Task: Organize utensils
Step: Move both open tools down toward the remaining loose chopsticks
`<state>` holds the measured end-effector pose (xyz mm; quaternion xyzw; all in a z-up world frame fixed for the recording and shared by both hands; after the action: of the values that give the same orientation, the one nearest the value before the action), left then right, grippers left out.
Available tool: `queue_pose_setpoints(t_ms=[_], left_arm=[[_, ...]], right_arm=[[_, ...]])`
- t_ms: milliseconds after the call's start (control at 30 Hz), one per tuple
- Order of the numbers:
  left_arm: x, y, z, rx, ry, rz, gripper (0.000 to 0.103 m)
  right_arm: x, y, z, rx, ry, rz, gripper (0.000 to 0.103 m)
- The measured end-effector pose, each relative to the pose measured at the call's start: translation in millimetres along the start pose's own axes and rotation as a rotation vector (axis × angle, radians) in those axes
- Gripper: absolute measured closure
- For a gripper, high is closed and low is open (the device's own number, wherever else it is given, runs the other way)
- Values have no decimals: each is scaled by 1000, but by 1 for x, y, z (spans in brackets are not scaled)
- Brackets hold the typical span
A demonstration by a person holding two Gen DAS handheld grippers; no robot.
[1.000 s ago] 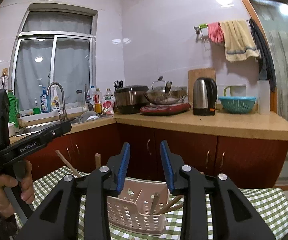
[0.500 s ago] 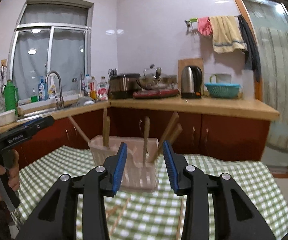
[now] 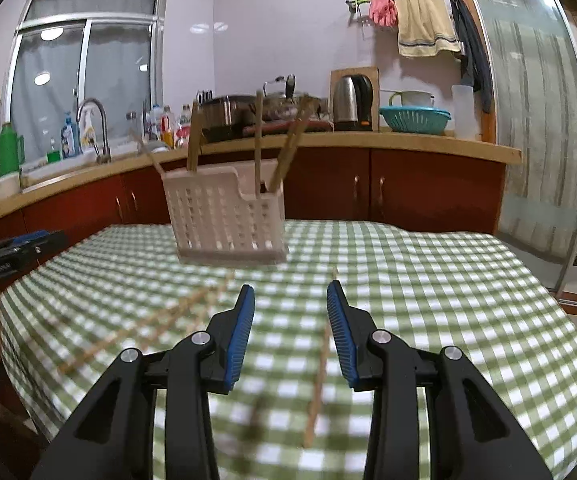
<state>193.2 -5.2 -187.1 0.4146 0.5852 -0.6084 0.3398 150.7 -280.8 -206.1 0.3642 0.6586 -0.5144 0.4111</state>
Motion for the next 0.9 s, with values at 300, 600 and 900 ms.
queue_pose_setpoints(t_ms=[300, 600, 900], left_arm=[[57, -1, -4, -7, -11, -100, 42], [89, 7, 8, 22, 21, -176, 51], [102, 13, 14, 55, 29, -206, 60]], right_arm=[[49, 2, 7, 11, 11, -87, 65], [65, 3, 9, 10, 25, -107, 65], [68, 2, 8, 17, 20, -110, 65]])
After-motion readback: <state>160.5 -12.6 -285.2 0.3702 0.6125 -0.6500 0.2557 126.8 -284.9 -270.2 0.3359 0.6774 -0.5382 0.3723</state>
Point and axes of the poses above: each gripper's, at about its wrist camera, not at the fingertips, and y roughly the way its jaws point, z to its right, x to its underside, the point moved 9 cm from there along y, roughly the way its jaws point, and after that the axes turned 7 degrees about -x, right-handed, at the moved point
